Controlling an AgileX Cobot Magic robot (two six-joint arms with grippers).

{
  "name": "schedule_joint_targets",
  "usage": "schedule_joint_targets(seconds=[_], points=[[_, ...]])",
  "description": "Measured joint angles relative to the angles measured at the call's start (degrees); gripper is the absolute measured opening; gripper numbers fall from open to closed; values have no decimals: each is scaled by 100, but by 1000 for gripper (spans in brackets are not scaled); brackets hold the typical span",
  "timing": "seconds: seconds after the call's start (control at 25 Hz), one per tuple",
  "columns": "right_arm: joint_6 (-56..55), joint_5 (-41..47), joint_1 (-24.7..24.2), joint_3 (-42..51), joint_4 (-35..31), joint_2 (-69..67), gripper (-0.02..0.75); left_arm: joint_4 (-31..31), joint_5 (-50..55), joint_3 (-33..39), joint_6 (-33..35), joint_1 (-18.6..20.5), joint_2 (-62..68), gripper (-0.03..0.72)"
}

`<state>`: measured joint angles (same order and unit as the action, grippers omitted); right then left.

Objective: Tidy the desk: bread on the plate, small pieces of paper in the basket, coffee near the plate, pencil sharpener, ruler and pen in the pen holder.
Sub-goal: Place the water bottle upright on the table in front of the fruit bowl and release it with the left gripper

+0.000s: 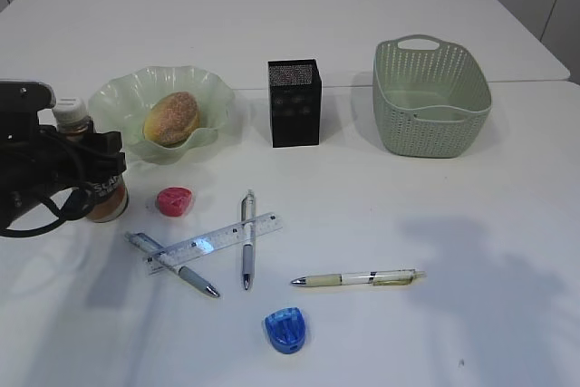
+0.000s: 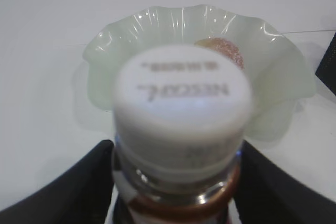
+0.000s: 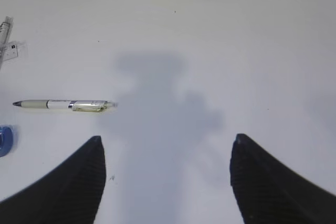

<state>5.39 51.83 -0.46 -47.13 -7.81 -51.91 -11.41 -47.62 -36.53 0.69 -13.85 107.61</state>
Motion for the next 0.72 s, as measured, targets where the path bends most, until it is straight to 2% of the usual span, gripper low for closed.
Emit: schedule_joint_targets(seconds=[0.72], points=[[19,-4,0,0,-26,0,569,0,100,0,210,0,-921,489]])
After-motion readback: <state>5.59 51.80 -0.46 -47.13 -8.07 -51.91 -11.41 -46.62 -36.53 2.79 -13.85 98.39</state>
